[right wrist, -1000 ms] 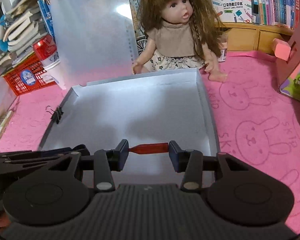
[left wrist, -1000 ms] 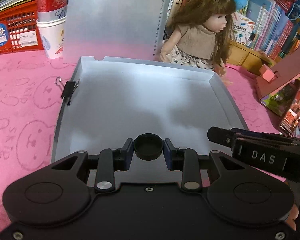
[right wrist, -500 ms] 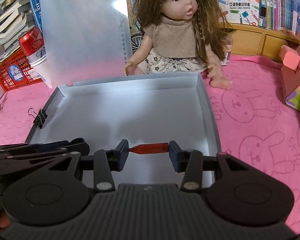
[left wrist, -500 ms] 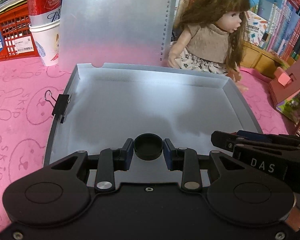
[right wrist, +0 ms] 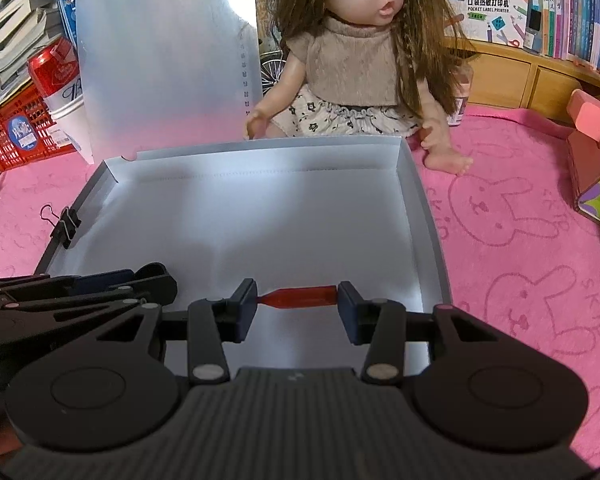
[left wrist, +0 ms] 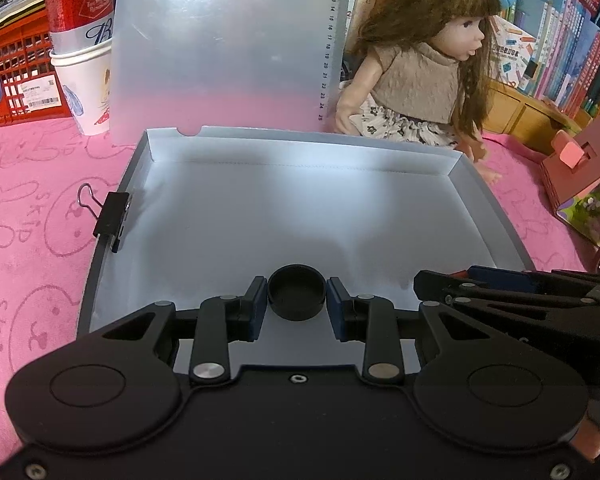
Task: Organize rigid objects
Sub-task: 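Lower black cap into white box with left tool while right tool lowers red piece, then open left tool releasing black cap while right tool releases red piece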
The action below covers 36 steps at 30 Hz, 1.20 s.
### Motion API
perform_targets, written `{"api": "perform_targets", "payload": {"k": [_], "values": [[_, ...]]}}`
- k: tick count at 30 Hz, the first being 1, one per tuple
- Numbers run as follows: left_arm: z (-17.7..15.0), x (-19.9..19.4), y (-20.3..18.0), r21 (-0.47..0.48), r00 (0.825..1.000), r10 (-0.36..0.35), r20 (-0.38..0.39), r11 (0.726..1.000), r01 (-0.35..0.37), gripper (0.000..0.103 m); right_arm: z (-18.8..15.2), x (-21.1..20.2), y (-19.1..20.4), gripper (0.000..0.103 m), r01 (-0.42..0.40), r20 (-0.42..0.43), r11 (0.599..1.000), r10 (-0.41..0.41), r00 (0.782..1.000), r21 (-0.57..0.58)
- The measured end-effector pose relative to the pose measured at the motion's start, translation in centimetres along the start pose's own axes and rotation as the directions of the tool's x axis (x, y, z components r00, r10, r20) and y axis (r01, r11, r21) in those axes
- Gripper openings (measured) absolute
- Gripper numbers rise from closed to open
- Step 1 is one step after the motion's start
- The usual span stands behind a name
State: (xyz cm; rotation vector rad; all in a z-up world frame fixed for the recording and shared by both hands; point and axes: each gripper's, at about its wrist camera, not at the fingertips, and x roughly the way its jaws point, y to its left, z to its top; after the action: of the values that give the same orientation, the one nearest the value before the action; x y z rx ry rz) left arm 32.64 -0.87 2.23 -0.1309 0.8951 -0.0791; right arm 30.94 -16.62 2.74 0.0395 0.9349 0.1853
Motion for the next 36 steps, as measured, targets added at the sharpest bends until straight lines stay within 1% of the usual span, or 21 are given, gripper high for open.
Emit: {"api": "perform_targets", "payload": {"k": [11, 13, 15, 29, 30, 32, 35, 36], "values": [[-0.17, 0.06, -0.49, 0.031, 1.000, 0.020, 0.014, 0.999, -0.021, 0.031, 0.02, 0.55, -0.39, 0.049, 0.010, -0.005, 1.000, -0.010, 1.000, 0.016], [-0.22, 0.07, -0.55, 0.036, 1.000, 0.022, 0.018, 0.999, -0.023, 0.031, -0.02, 0.55, -0.33, 0.050, 0.014, -0.003, 1.000, -0.014, 1.000, 0.009], [-0.31, 0.07, -0.62, 0.044, 0.999, 0.024, 0.021, 0.999, -0.025, 0.031, -0.07, 0.56, -0.27, 0.053, 0.015, -0.002, 1.000, -0.015, 1.000, 0.004], [-0.49, 0.07, -0.81, 0.056, 0.999, 0.034, 0.031, 0.998, -0.036, 0.031, -0.26, 0.64, -0.01, 0.053, 0.026, 0.010, 0.999, -0.026, 1.000, -0.022], [-0.49, 0.06, -0.79, 0.057, 0.999, 0.034, 0.032, 0.998, -0.035, 0.031, -0.26, 0.64, -0.02, 0.054, 0.027, 0.010, 0.999, -0.027, 1.000, -0.023], [-0.50, 0.04, -0.82, 0.060, 0.999, 0.033, 0.032, 0.998, -0.035, 0.032, -0.30, 0.65, -0.04, 0.061, 0.028, 0.012, 0.999, -0.028, 1.000, -0.022], [-0.49, -0.02, -0.78, 0.057, 0.999, 0.031, 0.033, 0.998, -0.033, 0.032, -0.32, 0.65, -0.10, 0.062, 0.031, 0.015, 0.999, -0.030, 0.999, -0.016], [-0.49, -0.05, -0.77, 0.056, 0.999, 0.031, 0.033, 0.998, -0.033, 0.034, -0.30, 0.63, -0.16, 0.062, 0.033, 0.015, 0.999, -0.033, 0.999, -0.012]]}}
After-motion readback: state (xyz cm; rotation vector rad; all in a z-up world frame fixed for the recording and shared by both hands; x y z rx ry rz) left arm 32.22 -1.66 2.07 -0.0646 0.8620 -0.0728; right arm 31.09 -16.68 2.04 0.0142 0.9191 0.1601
